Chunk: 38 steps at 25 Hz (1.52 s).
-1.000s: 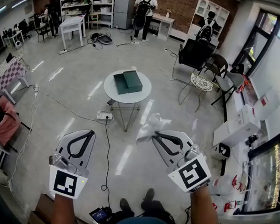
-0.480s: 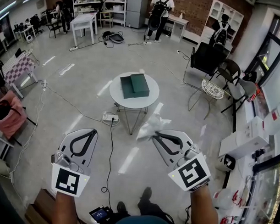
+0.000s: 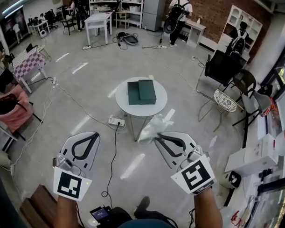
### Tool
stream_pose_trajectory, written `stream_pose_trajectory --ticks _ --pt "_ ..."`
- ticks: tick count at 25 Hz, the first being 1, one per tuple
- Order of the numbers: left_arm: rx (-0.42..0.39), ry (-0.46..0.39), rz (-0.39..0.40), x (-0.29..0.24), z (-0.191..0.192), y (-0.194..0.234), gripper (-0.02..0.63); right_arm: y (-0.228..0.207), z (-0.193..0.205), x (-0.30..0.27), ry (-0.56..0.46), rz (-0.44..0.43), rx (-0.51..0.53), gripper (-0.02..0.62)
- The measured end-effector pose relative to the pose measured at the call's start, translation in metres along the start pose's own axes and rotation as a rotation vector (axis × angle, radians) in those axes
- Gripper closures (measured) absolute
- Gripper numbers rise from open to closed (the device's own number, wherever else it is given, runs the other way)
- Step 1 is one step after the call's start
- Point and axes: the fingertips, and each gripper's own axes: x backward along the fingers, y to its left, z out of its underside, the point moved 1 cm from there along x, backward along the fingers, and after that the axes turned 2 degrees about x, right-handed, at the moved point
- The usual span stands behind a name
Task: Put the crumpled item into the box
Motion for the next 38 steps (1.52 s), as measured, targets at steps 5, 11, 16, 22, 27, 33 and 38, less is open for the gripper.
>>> stream_pose_trajectory --ticks 5,11,16,22,27,33,38 --pt "-0.002 0.025 0.010 -0.033 -0.016 -0.020 0.588 -0.030 0.023 0.014 -0.012 -0.010 -0.010 0.538" --pt "-0.009 0.008 0.041 -0.073 -0.008 -0.015 0.588 -0.055 0.043 -0.002 -0.001 0.008 -0.038 0.538" --pt "-0.001 -0.031 0.095 -0.114 0.003 0.015 0.588 -0.085 0.043 -0.029 0.037 0.054 -0.051 0.538" --pt "-0.009 -0.082 0.138 -0.157 0.023 0.064 0.588 -0.120 0.039 -0.076 0.067 0.106 -0.064 0.538" --pt "-0.017 -0.104 0.181 -0.198 0.050 0.107 0.588 -0.150 0.039 -0.129 0.087 0.138 -0.084 0.538" --pt "-0.014 -0.110 0.204 -0.230 0.082 0.158 0.588 -0.178 0.034 -0.188 0.107 0.155 -0.097 0.538" --pt "-0.007 -0.125 0.216 -0.249 0.104 0.186 0.588 -0.192 0.032 -0.227 0.118 0.162 -0.104 0.538"
